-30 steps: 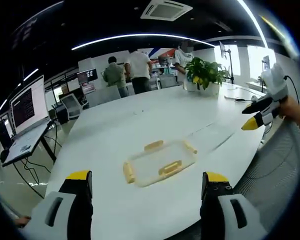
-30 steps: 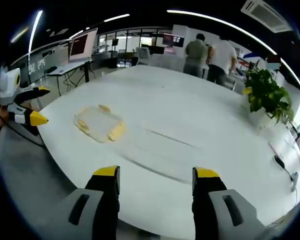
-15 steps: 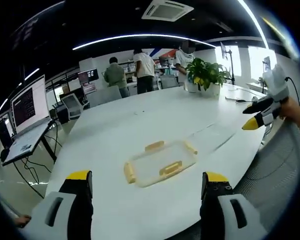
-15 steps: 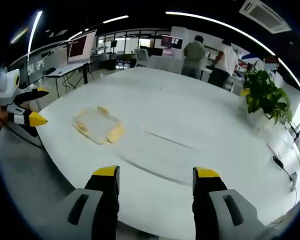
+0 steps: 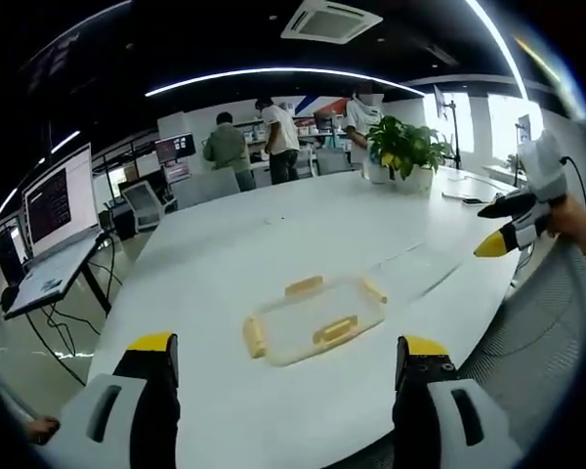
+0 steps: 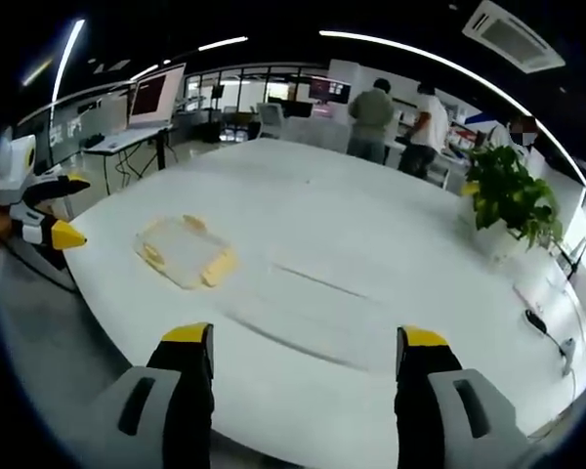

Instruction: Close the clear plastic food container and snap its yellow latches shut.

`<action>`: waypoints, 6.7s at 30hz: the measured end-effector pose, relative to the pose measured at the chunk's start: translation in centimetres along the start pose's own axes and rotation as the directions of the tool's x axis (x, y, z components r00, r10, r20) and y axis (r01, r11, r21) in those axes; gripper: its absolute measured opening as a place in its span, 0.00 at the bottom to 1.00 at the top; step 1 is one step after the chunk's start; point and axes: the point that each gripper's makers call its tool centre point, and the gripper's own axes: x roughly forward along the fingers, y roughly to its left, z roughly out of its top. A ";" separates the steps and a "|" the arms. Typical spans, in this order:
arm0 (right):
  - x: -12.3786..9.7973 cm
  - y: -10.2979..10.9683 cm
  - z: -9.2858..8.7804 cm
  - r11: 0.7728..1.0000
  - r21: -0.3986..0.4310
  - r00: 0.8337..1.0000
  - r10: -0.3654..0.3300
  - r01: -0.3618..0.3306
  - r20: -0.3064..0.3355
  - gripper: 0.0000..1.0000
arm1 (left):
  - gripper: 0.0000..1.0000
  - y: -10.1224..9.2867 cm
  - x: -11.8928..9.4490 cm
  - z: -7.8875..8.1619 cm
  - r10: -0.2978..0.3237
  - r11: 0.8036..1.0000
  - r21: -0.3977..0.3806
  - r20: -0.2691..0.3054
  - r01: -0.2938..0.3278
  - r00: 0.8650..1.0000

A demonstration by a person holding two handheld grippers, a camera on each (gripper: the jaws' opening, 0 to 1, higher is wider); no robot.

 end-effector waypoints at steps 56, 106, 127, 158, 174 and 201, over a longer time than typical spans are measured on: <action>4.3 9.0 4.4 0.688 -0.450 0.817 0.534 -0.569 -0.217 0.71 | 0.83 3.6 5.1 -3.3 -0.383 0.667 0.385 -0.556 0.637 0.737; 14.6 13.6 1.2 0.363 -0.502 0.615 0.553 -0.785 -0.563 0.54 | 0.41 2.4 12.9 -6.7 -0.448 0.377 0.309 -0.765 0.873 0.463; 15.8 13.3 0.6 0.331 -0.530 0.625 0.442 -0.780 -0.643 0.37 | 0.33 2.5 13.0 -7.0 -0.429 0.371 0.325 -0.771 0.870 0.470; 15.8 13.1 0.3 0.339 -0.490 0.595 0.428 -0.803 -0.680 0.36 | 0.32 2.4 13.5 -7.2 -0.405 0.376 0.330 -0.782 0.866 0.473; 15.7 12.8 1.9 0.330 -0.483 0.585 0.487 -0.811 -0.649 0.36 | 0.32 3.1 13.4 -5.8 -0.385 0.402 0.334 -0.784 0.853 0.488; 13.3 11.4 7.2 0.291 -0.559 0.616 0.540 -0.776 -0.574 0.36 | 0.32 3.7 11.4 -0.5 -0.338 0.465 0.387 -0.754 0.796 0.564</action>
